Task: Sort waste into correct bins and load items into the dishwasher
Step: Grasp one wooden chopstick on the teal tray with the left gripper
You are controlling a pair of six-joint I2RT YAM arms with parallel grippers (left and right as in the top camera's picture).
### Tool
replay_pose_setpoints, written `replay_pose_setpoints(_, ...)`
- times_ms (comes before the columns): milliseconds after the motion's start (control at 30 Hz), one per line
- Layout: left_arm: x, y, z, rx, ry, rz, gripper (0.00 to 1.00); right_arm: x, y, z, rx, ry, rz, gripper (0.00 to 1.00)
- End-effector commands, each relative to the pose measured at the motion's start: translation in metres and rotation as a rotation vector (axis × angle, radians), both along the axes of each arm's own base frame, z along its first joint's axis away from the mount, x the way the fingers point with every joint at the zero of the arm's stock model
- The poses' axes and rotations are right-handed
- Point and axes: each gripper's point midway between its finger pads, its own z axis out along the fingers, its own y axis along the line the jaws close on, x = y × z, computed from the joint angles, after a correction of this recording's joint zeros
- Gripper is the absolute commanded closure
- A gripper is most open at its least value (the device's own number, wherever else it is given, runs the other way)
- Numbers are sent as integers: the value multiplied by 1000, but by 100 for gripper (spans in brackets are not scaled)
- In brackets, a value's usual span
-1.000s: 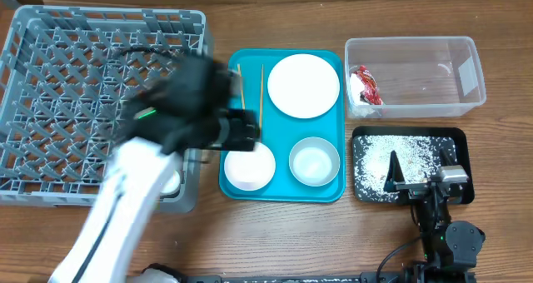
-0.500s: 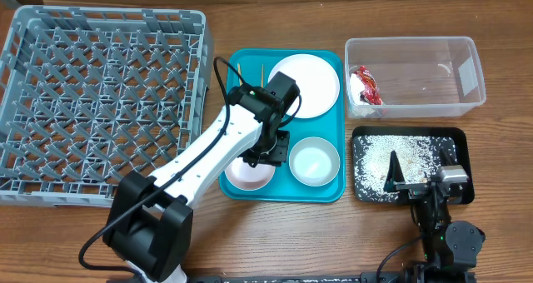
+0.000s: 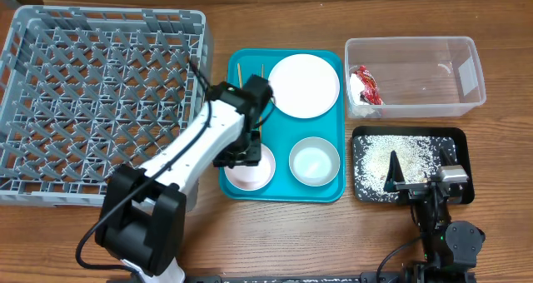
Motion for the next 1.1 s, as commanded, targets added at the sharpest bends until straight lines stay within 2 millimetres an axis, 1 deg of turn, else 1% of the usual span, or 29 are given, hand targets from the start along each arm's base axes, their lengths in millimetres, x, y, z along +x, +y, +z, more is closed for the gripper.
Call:
replay_pose_setpoints(0,-3,10,-8,-38,19,28,52,0,0,-1,-1,-7,2,0)
replay_pose_setpoints(100,-4,18,-16,-30,25,41,53,0,0,-1,-1,-7,2,0)
replay_pose_setpoints(200,-3,19,-21,-35,15,37,55,0,0,-1,-1,-7,2,0)
replay_pose_setpoints(333,-5,19,-27,-37,16,16,66,0,0,-1,-1,-7,2,0)
replay_pose_setpoints(367,-7,19,-28,-35,20,16,71,0,0,-1,-1,-7,2,0)
replay_pose_setpoints(400,-8,19,-29,-35,23,16,81,0,0,-1,-1,-7,2,0)
replay_pose_setpoints(433,-8,19,-29,-37,24,18,84,0,0,-1,-1,-7,2,0)
replay_pose_setpoints(567,-6,17,-27,-49,18,24,83,0,0,-1,-1,-7,2,0)
replay_pose_setpoints(633,-5,14,-21,-65,14,25,79,0,0,-1,-1,-7,2,0)
replay_pose_setpoints(667,-5,13,-16,-71,11,26,71,0,0,-1,-1,-7,2,0)
replay_pose_setpoints(700,-4,13,-8,-74,4,26,57,0,0,-1,-1,-7,2,0)
replay_pose_setpoints(767,1,12,14,-80,-25,26,14,0,0,-1,-1,-7,2,0)
replay_pose_setpoints(800,5,12,25,-86,-47,27,3,0,0,-1,-1,-7,2,0)
replay_pose_setpoints(833,10,10,37,-98,-75,25,0,0,0,-1,-1,-7,2,0)
replay_pose_setpoints(900,26,3,61,-133,-155,16,0,0,0,-1,-1,-7,2,0)
replay_pose_setpoints(933,34,0,68,-148,-193,13,0,0,0,-1,-1,-7,2,0)
replay_pose_setpoints(967,43,-4,73,-162,-229,4,0,0,0,-1,-1,-7,2,0)
replay_pose_setpoints(1000,51,-7,74,-173,-264,4,4,0,0,-1,-1,-7,2,0)
replay_pose_setpoints(1067,70,-9,72,-171,-329,5,9,0,0,-1,-1,-7,2,0)
